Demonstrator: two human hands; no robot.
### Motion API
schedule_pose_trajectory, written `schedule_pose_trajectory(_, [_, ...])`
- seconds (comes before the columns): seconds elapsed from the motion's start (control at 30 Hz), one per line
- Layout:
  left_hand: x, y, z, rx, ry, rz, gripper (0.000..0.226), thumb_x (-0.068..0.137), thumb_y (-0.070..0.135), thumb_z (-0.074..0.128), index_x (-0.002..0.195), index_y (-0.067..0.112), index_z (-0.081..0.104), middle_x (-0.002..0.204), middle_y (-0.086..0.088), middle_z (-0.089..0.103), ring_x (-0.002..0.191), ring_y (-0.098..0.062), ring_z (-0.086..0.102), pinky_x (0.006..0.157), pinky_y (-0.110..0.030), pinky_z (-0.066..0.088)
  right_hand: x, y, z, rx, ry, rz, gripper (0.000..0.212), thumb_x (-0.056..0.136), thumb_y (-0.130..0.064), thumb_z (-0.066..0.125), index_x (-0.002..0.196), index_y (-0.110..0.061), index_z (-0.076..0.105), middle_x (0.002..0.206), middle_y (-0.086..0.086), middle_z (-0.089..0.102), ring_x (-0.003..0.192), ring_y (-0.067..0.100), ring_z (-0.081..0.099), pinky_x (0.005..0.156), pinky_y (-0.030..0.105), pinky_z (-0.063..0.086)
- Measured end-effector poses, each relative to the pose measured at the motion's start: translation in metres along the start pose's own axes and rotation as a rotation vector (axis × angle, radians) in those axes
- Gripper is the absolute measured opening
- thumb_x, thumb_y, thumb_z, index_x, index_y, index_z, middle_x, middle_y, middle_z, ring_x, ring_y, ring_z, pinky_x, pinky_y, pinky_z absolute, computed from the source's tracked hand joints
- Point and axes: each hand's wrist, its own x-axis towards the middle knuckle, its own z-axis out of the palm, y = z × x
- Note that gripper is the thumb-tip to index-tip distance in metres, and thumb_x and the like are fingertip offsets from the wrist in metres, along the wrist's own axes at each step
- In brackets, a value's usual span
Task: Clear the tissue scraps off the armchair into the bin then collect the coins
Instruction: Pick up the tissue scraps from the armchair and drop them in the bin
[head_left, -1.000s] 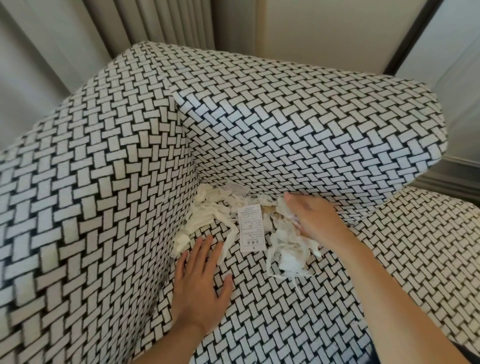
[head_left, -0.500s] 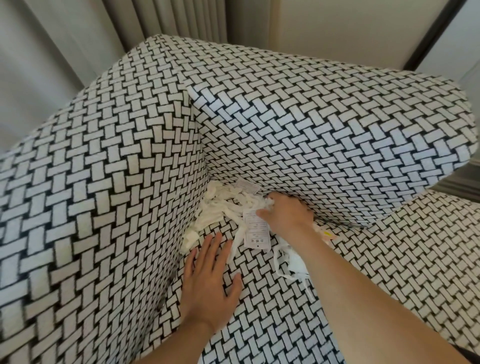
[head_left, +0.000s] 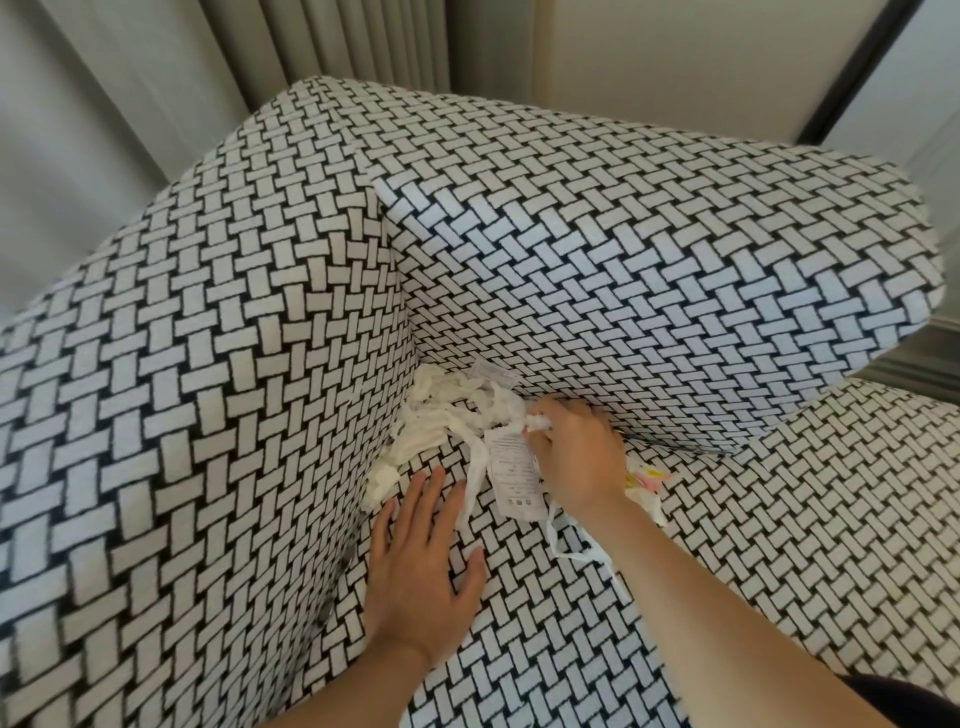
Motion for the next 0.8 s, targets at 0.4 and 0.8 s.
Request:
schedule_pose_trajectory(0.4, [0.002, -0.004, 0.001, 0.025, -0.012, 0.018, 0.071, 0.081, 0.053, 0.037, 0.144, 0.024, 0.023, 0.154, 0.002, 0.023, 0.143, -0.015, 0.015, 0.111, -0.042, 0.013, -0.044, 0.028, -0.062, 0.061, -0.314, -0.182, 0.051, 0.089, -0.053, 0.05, 0.137, -0.035, 0.042, 0.12, -0.009, 0.062, 0.061, 0.0, 0.059, 0.067, 0.021, 0.053])
schedule_pose_trajectory(0.8, [0.0, -0.001, -0.005, -0.113, 0.049, 0.049, 0.06, 0.087, 0.043, 0.025, 0.144, 0.026, 0.033, 0.152, 0.007, 0.024, 0.143, -0.008, 0.009, 0.117, -0.033, 0.0, -0.097, 0.081, -0.097, 0.319, -0.127, -0.05, 0.032, 0.093, -0.026, 0.056, 0.123, -0.015, 0.056, 0.084, -0.02, 0.053, 0.044, -0.001, 0.045, 0.044, 0.01, 0.038])
